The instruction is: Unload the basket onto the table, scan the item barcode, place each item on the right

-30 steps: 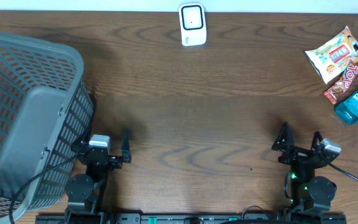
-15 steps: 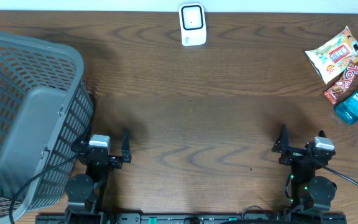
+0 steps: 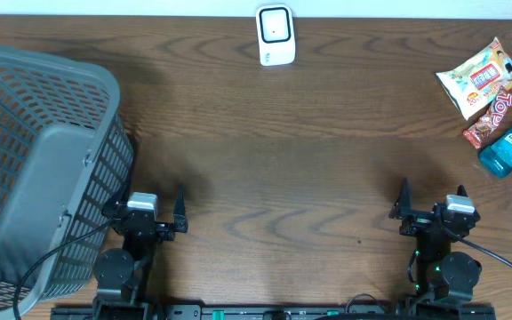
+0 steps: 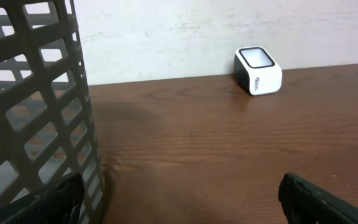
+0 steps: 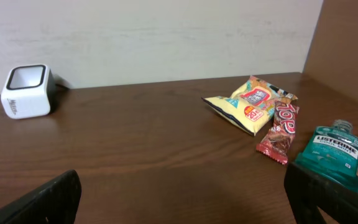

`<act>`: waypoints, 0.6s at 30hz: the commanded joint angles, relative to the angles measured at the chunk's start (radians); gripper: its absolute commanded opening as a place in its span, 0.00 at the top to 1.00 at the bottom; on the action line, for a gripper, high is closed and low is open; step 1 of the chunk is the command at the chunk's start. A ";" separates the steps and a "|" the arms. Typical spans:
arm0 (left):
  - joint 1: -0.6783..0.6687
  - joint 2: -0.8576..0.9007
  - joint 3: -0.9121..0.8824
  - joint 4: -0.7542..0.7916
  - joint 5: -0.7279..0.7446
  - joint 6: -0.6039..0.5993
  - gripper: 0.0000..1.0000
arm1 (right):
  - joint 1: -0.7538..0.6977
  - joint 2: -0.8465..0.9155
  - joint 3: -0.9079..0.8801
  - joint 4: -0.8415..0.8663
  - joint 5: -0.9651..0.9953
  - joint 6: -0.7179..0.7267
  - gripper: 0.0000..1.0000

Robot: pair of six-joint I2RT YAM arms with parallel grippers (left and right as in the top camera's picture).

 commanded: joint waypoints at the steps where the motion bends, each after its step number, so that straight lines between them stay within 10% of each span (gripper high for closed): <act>1: -0.002 -0.006 -0.028 -0.014 0.019 -0.005 0.00 | 0.008 -0.005 -0.001 -0.003 0.018 -0.016 0.01; 18: 0.003 -0.006 -0.028 -0.013 0.020 -0.005 0.00 | 0.008 -0.005 -0.001 -0.003 0.018 -0.016 0.01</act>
